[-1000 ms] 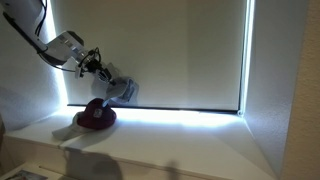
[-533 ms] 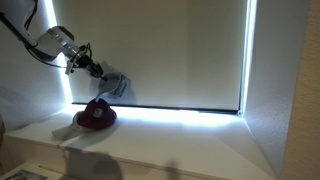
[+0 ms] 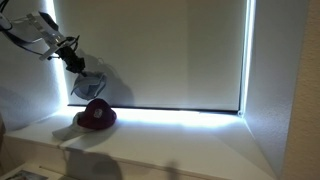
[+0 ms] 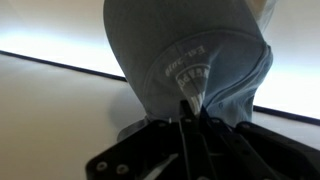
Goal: Move the grey cap to the right then back to the left
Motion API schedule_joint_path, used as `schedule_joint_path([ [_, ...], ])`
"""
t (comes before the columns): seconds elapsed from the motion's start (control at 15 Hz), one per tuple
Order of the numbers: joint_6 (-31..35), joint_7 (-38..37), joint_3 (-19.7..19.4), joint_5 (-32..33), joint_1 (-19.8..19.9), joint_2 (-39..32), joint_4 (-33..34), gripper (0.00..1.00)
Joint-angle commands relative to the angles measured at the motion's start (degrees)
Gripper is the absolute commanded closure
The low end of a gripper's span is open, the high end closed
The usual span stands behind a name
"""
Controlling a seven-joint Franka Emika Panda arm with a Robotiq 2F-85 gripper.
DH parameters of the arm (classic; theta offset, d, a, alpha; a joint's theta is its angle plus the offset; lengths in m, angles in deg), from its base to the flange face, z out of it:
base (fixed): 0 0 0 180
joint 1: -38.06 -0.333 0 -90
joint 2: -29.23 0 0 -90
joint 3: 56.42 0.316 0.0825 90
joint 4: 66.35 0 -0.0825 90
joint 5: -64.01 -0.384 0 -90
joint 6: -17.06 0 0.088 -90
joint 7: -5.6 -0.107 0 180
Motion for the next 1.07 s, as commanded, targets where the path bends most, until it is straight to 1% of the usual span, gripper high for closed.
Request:
schedule_joint_path([
  [0.0,-0.2,13.0,-1.9,-9.2,4.7,-0.7,-0.8,0.98],
  [0.07,0.4,13.4,-3.6,-10.2,5.6,-1.6,-1.3,0.74],
  [0.13,-1.2,13.5,-5.0,-11.2,6.2,-2.7,-0.9,0.67],
  [0.2,-0.3,14.7,-6.3,-12.1,7.6,-3.8,-1.5,0.62],
  [0.33,-0.4,16.9,-8.3,-14.3,9.9,-6.1,-1.6,0.47],
  [0.4,-0.7,17.9,-9.1,-15.9,11.1,-7.6,-1.1,0.38],
  [0.47,-1.8,18.9,-9.7,-17.3,12.0,-8.6,-0.3,0.32],
  [0.67,-1.0,19.2,-11.1,-21.7,14.6,-10.0,-0.5,0.11],
  [0.8,0.2,14.7,-12.6,-24.1,15.0,-10.1,-0.2,0.01],
  [1.0,2.9,8.0,-14.7,-26.5,15.0,-8.1,-1.0,0.00],
])
